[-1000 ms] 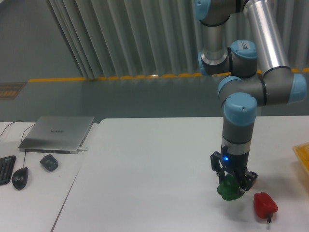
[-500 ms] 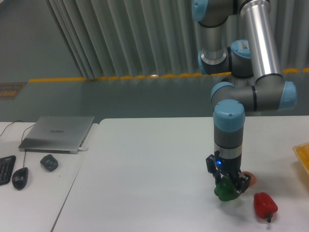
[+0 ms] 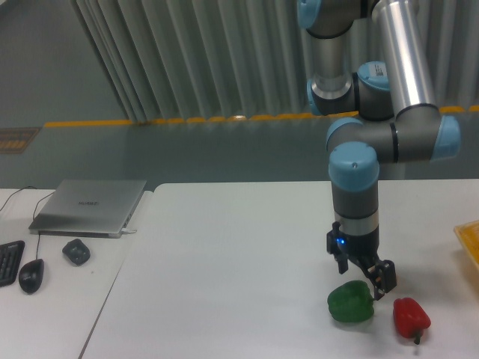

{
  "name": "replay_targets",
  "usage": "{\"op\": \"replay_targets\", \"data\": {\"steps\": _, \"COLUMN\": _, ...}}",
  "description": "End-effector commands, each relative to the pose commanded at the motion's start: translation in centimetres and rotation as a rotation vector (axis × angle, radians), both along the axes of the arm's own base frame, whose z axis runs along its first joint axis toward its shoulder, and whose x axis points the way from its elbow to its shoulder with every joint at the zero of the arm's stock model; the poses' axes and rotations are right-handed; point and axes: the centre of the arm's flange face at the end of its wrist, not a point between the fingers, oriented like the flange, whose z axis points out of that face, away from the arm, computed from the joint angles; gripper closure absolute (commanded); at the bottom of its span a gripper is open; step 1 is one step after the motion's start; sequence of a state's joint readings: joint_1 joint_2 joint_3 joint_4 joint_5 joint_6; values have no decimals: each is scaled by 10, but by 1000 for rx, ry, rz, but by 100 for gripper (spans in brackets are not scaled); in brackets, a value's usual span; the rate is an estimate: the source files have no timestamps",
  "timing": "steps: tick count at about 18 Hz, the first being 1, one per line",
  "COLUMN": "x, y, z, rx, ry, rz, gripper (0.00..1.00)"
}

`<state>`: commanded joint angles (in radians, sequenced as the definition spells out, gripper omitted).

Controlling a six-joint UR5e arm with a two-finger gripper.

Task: Place the green pepper on the table
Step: 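Open the gripper to release the green pepper on the table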

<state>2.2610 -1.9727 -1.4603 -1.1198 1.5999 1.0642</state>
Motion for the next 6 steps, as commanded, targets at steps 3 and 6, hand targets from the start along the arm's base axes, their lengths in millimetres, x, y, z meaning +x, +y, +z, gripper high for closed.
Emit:
{"op": "replay_targets", "data": {"steps": 3, "x": -8, "y": -9, "z": 10, "rx": -5, "ry": 18, "rz": -75, "gripper": 0}}
{"op": "replay_targets", "data": {"steps": 6, "x": -16, "y": -20, "z": 14, "rx": -24, "ry": 4, "rz": -74, "gripper": 0}}
